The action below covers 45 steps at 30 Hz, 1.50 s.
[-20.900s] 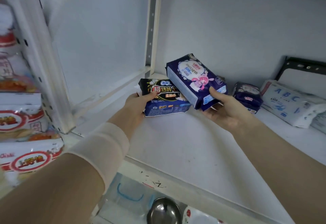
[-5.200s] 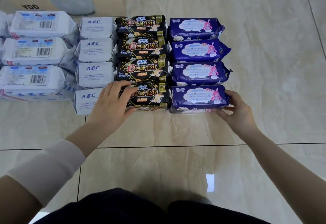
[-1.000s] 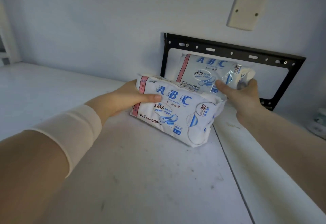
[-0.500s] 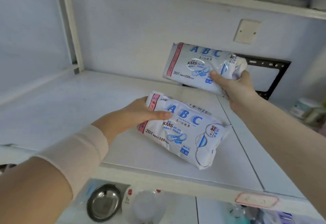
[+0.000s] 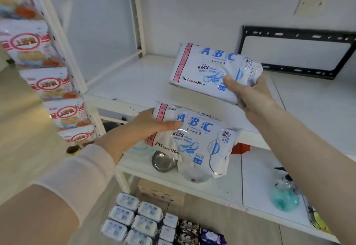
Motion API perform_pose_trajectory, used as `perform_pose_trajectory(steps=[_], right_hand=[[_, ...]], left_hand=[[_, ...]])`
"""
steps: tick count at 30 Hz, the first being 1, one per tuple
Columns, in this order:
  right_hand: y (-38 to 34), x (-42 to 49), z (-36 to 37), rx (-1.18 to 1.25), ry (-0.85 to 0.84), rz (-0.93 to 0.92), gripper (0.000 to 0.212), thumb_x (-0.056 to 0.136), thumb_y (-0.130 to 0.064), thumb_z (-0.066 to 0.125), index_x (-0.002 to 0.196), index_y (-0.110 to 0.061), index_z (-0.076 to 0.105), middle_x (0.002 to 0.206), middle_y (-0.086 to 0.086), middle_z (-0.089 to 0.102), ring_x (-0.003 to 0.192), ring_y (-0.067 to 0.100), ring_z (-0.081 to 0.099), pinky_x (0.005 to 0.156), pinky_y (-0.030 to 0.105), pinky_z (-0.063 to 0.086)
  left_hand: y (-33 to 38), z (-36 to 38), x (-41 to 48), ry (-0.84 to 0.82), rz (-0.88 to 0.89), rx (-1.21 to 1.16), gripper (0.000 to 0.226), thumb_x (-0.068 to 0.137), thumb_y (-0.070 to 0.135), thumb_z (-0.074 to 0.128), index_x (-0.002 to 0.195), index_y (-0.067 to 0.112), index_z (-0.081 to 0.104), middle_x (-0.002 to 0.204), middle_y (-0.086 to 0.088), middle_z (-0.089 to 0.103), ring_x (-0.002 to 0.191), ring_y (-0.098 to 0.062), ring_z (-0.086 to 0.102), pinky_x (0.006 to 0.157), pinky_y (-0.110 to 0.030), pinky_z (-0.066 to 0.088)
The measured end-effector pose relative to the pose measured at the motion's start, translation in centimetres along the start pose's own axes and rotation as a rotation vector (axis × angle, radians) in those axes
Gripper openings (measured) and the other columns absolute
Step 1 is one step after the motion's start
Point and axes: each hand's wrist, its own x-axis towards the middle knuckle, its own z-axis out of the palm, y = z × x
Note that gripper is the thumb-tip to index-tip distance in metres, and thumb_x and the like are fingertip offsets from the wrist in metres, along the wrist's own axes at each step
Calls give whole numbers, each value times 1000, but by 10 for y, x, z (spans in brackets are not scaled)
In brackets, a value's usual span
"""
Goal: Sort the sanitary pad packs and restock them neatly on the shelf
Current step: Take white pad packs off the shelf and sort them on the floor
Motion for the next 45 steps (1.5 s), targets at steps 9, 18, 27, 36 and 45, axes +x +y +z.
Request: perform_pose_trajectory(steps=[9, 18, 27, 36, 45], right_hand=[[43, -92, 28, -43, -72, 146, 62, 75, -9, 74, 128, 0, 44, 112, 10, 67, 93, 18, 69, 77, 30, 57], [142, -190, 104, -166, -50, 304, 110, 38, -47, 91, 123, 6, 44, 126, 30, 50, 110, 39, 57, 91, 59, 46], [252, -268, 141, -157, 11, 597, 71, 49, -39, 89, 105, -13, 55, 100, -8, 67, 85, -3, 63, 89, 28, 48], [325, -300, 152, -78, 15, 658, 57, 71, -6, 78, 121, -9, 52, 113, 8, 67, 99, 23, 67, 85, 44, 55], [396, -304, 193, -89, 183, 715, 73, 57, -21, 85, 118, -9, 47, 120, 17, 59, 105, 27, 64, 84, 42, 55]], left_hand=[[-77, -16, -100, -44, -75, -30, 39, 66, 40, 73, 101, 27, 65, 94, 9, 73, 87, -9, 70, 83, -35, 53], [-210, -77, -173, 27, -191, -14, 82, 39, 63, 84, 110, 28, 61, 103, 8, 71, 96, -12, 67, 88, -40, 53], [-328, -107, -211, -56, -386, -7, 70, 47, 55, 85, 107, 30, 60, 97, 8, 72, 89, -11, 69, 85, -40, 54], [-408, -102, -215, -103, -538, 19, 92, 33, 66, 83, 109, 24, 55, 96, 3, 71, 86, -14, 69, 80, -42, 55], [-476, -124, -193, -136, -592, -63, 93, 34, 60, 86, 113, 22, 53, 103, 4, 70, 92, -13, 68, 81, -40, 56]])
